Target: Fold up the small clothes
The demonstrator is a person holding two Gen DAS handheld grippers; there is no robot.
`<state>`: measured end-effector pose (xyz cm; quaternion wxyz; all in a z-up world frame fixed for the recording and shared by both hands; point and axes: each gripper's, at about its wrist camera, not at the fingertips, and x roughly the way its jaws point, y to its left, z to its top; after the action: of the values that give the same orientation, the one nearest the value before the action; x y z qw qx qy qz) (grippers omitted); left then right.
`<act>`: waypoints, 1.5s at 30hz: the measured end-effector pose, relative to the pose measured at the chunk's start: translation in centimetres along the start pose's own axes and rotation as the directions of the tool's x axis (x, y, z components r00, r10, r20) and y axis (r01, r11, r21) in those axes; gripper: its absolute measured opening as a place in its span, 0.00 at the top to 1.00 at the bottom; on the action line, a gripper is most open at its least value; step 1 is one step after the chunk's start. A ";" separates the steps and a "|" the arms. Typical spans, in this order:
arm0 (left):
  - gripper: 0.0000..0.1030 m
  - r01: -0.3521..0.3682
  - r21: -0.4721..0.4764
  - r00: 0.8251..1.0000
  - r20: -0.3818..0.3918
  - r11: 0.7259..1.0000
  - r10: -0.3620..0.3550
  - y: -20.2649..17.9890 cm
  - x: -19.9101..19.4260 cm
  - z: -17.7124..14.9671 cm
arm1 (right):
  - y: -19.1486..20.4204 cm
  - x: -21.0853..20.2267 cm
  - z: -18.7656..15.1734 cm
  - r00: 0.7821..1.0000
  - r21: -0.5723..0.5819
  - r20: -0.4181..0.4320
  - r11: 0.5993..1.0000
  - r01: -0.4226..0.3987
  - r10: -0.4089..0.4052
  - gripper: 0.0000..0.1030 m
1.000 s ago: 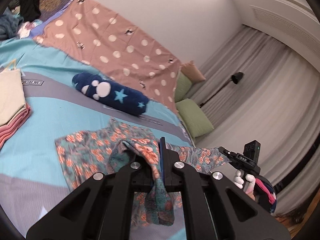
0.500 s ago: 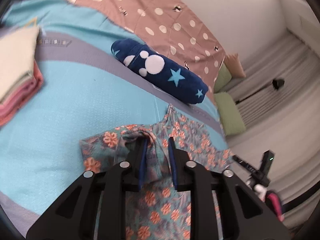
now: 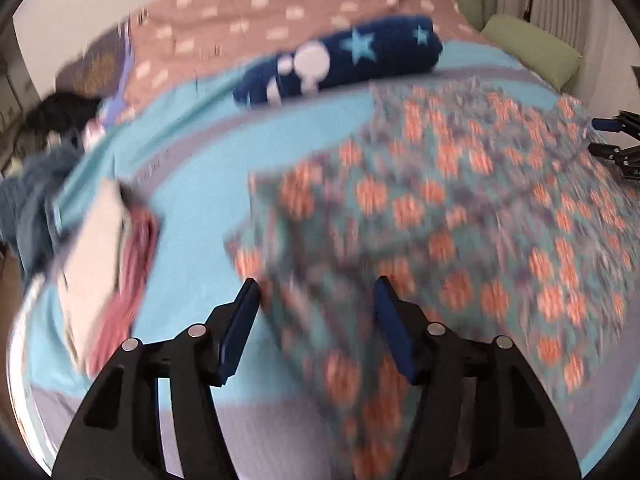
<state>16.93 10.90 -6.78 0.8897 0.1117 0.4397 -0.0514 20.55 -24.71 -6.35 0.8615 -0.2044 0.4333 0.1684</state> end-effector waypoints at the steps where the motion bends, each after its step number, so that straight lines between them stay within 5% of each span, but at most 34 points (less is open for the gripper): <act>1: 0.40 -0.025 0.001 1.000 0.004 1.000 0.025 0.2 0.2 0.8 | -0.1 0.5 0.5 1.000 -0.001 0.002 1.000 0.001 -0.001 0.35; 6: 0.40 -0.046 -0.070 0.997 0.052 0.996 0.050 2.5 2.7 6.5 | -2.9 3.0 4.3 0.999 0.095 0.032 0.995 0.002 -0.005 0.35; 10: 0.41 -0.001 -0.283 0.999 0.045 0.959 0.014 6.3 4.2 8.7 | -7.3 4.4 5.7 1.000 0.293 0.021 0.956 -0.022 0.017 0.36; 14: 0.41 0.177 -0.389 0.984 0.060 0.904 -0.167 8.0 5.4 8.0 | -9.9 5.1 4.5 0.985 0.415 0.044 0.894 -0.169 0.166 0.40; 18: 0.42 0.303 -0.440 0.949 0.059 0.845 -0.310 7.9 6.9 7.1 | -11.2 6.5 3.6 0.937 0.503 0.083 0.797 -0.333 0.340 0.41; 19: 0.55 0.312 -0.441 0.946 0.058 0.842 -0.320 7.7 7.1 7.0 | -11.2 6.8 3.6 0.929 0.516 0.087 0.781 -0.351 0.360 0.43; 20: 0.69 0.325 -0.433 0.941 0.060 0.841 -0.333 7.5 7.4 7.1 | -11.2 7.2 3.6 0.918 0.523 0.087 0.766 -0.373 0.387 0.52; 21: 0.97 0.336 -0.425 0.937 0.058 0.841 -0.345 7.1 7.5 7.2 | -11.0 7.4 3.8 0.906 0.520 0.086 0.757 -0.396 0.415 0.78; 22: 0.97 0.341 -0.425 0.935 0.064 0.839 -0.348 7.1 7.4 7.2 | -10.7 7.3 3.8 0.891 0.512 0.087 0.747 -0.425 0.446 0.96; 23: 0.97 0.345 -0.419 0.936 0.090 0.840 -0.340 7.0 6.8 7.4 | -10.5 6.9 4.0 0.886 0.502 0.101 0.746 -0.438 0.452 0.97; 25: 0.97 0.359 -0.391 0.933 0.153 0.848 -0.325 6.9 4.9 7.6 | -10.3 4.0 4.7 0.900 0.447 0.178 0.782 -0.434 0.398 0.97; 28: 0.98 0.368 -0.360 0.921 0.270 0.857 -0.282 7.4 1.2 8.7 | -11.2 0.8 5.5 0.885 0.432 0.280 0.775 -0.461 0.371 0.97; 30: 0.98 0.352 -0.349 0.921 0.297 0.869 -0.254 7.7 0.4 9.8 | -11.5 0.2 6.4 0.894 0.428 0.290 0.789 -0.441 0.342 0.97; 34: 0.98 0.242 -0.334 0.961 0.210 0.911 -0.178 7.1 3.7 11.3 | -11.2 3.6 7.0 0.927 0.455 0.196 0.807 -0.376 0.321 0.97; 37: 0.98 0.207 -0.358 0.977 0.117 0.911 -0.177 7.1 6.9 10.3 | -10.6 7.0 6.0 0.937 0.495 0.103 0.800 -0.339 0.334 0.89; 41: 0.96 0.176 -0.378 0.984 0.060 0.909 -0.166 8.0 8.1 7.9 | -11.2 6.8 3.5 0.941 0.532 0.088 0.783 -0.321 0.326 0.74; 45: 0.92 0.188 -0.391 0.982 0.095 0.901 -0.164 8.9 5.0 5.8 | -11.6 2.6 0.6 0.946 0.530 0.122 0.786 -0.317 0.299 0.72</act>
<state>26.09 18.18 -5.94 0.8981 -0.1133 0.4226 -0.0444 27.85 -34.14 -5.75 0.8513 0.1241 0.4769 0.1803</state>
